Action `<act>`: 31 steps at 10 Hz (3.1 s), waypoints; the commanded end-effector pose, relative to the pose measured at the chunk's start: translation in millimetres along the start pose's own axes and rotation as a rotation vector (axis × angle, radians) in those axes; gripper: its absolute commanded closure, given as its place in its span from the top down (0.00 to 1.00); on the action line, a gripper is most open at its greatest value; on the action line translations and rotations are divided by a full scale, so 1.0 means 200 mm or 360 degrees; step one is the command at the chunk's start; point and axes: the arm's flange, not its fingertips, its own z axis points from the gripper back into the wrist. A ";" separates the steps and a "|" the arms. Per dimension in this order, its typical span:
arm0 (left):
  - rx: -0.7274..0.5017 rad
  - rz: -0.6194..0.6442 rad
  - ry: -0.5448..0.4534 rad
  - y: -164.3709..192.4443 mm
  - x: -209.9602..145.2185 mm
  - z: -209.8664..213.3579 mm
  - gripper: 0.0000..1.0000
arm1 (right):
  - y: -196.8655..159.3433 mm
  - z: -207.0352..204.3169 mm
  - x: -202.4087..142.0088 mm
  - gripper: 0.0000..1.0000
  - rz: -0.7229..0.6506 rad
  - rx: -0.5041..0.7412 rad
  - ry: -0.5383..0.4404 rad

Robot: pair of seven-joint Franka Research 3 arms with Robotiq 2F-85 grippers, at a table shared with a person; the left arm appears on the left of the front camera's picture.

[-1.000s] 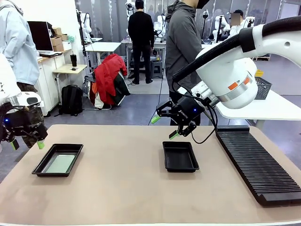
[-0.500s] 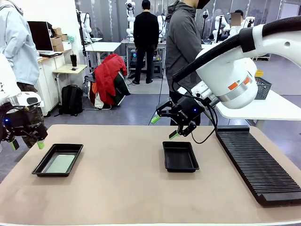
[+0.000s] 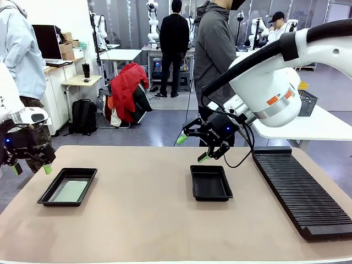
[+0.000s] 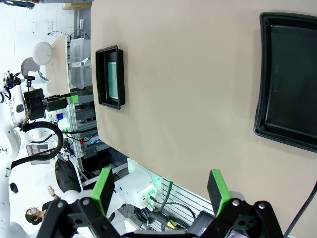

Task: Inspect and transfer BCBs to ESD trays.
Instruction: Pick up the Blank PCB from the PCB Rack and place it in the right ESD tray.

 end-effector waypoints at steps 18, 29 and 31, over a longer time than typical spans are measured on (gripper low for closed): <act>-0.0009 0.0001 -0.0013 0.01 0.01 -0.01 1.00 | 0.00 0.00 0.00 1.00 0.0003 -0.0007 0.0001; -0.0009 0.0001 -0.0013 0.01 0.01 -0.01 1.00 | 0.00 0.00 0.00 1.00 0.0003 -0.0007 0.0001; -0.0009 0.0001 -0.0013 0.01 0.01 -0.01 1.00 | 0.00 0.00 0.00 1.00 0.0003 -0.0007 0.0001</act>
